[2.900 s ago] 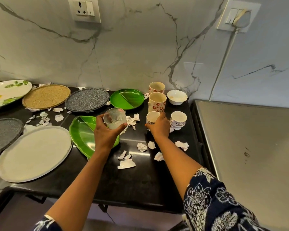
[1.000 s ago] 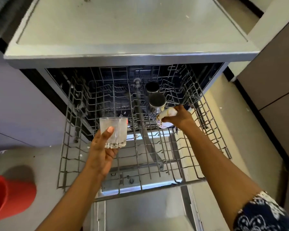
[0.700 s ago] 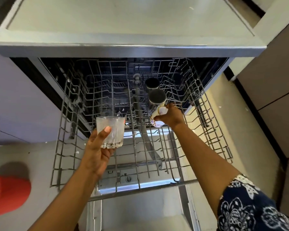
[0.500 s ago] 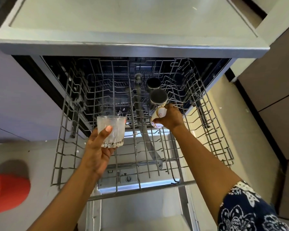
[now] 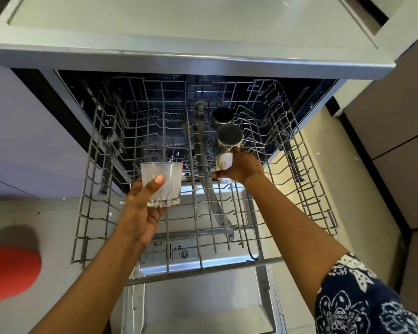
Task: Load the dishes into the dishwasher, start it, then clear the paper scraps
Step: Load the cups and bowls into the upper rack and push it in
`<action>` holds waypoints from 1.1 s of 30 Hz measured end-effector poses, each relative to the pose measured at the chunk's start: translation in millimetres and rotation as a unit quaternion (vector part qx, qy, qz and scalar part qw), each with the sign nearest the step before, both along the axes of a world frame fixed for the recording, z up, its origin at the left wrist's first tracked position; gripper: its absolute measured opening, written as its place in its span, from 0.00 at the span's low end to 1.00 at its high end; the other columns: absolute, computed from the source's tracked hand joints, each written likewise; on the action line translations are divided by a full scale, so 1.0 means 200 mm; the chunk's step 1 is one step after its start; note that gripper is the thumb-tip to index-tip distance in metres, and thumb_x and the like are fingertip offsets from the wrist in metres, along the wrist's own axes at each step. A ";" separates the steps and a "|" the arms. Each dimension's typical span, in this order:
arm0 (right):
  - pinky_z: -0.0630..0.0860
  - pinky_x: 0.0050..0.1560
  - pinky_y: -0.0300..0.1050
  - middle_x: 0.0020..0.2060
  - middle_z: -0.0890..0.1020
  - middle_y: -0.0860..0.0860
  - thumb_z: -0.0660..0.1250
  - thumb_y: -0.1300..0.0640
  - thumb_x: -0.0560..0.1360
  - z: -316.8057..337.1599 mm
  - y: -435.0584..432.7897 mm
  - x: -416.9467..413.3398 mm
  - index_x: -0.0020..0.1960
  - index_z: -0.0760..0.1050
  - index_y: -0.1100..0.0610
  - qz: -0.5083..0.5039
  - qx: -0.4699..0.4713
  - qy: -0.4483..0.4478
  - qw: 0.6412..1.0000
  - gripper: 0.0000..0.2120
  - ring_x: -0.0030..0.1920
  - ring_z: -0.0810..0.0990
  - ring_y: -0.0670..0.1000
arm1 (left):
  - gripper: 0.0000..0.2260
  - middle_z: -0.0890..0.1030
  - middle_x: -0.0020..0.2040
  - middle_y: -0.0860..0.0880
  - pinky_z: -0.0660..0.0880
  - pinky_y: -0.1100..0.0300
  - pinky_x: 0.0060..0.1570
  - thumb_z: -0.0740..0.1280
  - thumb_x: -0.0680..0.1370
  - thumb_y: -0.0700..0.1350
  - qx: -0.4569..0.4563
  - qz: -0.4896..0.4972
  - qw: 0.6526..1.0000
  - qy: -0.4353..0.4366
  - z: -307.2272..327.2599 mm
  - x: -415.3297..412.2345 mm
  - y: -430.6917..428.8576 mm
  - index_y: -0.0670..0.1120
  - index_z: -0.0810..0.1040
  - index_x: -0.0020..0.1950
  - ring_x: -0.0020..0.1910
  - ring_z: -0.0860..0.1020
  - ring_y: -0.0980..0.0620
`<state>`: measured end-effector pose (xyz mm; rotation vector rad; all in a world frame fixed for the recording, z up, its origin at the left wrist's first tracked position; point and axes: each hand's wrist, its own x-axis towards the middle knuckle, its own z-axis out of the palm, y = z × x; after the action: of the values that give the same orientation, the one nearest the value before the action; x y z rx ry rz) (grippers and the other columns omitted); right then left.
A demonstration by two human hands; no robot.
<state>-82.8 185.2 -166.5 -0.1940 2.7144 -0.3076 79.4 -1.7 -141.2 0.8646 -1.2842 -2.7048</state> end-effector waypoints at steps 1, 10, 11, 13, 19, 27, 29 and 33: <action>0.75 0.57 0.53 0.60 0.75 0.57 0.74 0.36 0.62 0.00 0.00 0.00 0.71 0.58 0.54 0.004 0.002 -0.003 1.000 0.46 0.60 0.75 0.61 | 0.43 0.84 0.49 0.48 0.81 0.54 0.47 0.84 0.44 0.56 -0.003 0.001 1.000 0.000 0.00 0.00 0.00 0.47 0.76 0.57 0.48 0.83 0.48; 0.71 0.62 0.59 0.66 0.70 0.56 0.77 0.44 0.63 -0.04 -0.03 0.03 0.72 0.59 0.52 0.038 0.016 0.010 0.999 0.44 0.67 0.67 0.61 | 0.49 0.81 0.56 0.46 0.80 0.60 0.41 0.83 0.43 0.57 -0.032 0.004 0.999 -0.006 -0.03 0.00 0.00 0.45 0.74 0.62 0.49 0.83 0.50; 0.71 0.62 0.59 0.65 0.70 0.56 0.77 0.44 0.63 -0.05 -0.03 0.04 0.72 0.58 0.52 0.040 0.017 0.014 0.999 0.44 0.67 0.67 0.61 | 0.48 0.81 0.56 0.47 0.80 0.60 0.41 0.83 0.43 0.57 -0.038 0.001 0.999 -0.007 -0.03 0.00 0.00 0.46 0.75 0.60 0.50 0.82 0.50; 0.71 0.63 0.59 0.66 0.70 0.56 0.77 0.46 0.63 -0.05 -0.02 0.04 0.72 0.57 0.51 0.047 0.022 0.013 0.999 0.44 0.68 0.66 0.60 | 0.46 0.82 0.54 0.48 0.80 0.60 0.42 0.83 0.43 0.58 -0.050 -0.001 0.999 -0.009 -0.05 0.00 -0.01 0.48 0.76 0.58 0.51 0.82 0.50; 0.72 0.62 0.50 0.64 0.73 0.53 0.77 0.51 0.65 0.07 0.13 0.09 0.70 0.63 0.52 -0.116 -0.141 0.035 0.982 0.38 0.64 0.72 0.56 | 0.41 0.83 0.51 0.53 0.75 0.48 0.53 0.81 0.45 0.63 -0.115 -0.013 0.993 -0.020 -0.06 0.03 -0.01 0.51 0.77 0.54 0.56 0.78 0.46; 0.74 0.50 0.39 0.54 0.80 0.50 0.70 0.55 0.74 0.07 0.18 0.58 0.61 0.74 0.55 -0.224 -0.371 -0.020 0.901 0.16 0.55 0.78 0.51 | 0.42 0.82 0.51 0.52 0.77 0.65 0.35 0.77 0.52 0.55 -0.154 -0.078 0.985 0.006 -0.04 0.07 0.12 0.45 0.71 0.64 0.45 0.81 0.57; 0.71 0.62 0.45 0.64 0.73 0.51 0.69 0.56 0.74 0.04 0.14 0.47 0.67 0.68 0.52 -0.109 -0.252 0.063 0.960 0.23 0.64 0.72 0.52 | 0.38 0.81 0.50 0.53 0.76 0.61 0.38 0.75 0.54 0.55 -0.155 -0.070 0.985 -0.005 -0.05 0.06 0.12 0.46 0.72 0.62 0.46 0.81 0.55; 0.57 0.73 0.56 0.73 0.63 0.52 0.66 0.48 0.74 0.04 -0.08 0.16 0.75 0.53 0.53 0.206 0.013 0.115 0.972 0.35 0.74 0.58 0.56 | 0.37 0.80 0.52 0.51 0.75 0.52 0.48 0.75 0.53 0.55 -0.153 -0.026 0.987 -0.027 -0.08 0.05 0.07 0.48 0.73 0.60 0.50 0.79 0.49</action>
<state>-50.2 170.2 -157.6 -0.8180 2.8091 -0.1333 88.8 12.6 -158.1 0.8818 -1.6970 -2.4392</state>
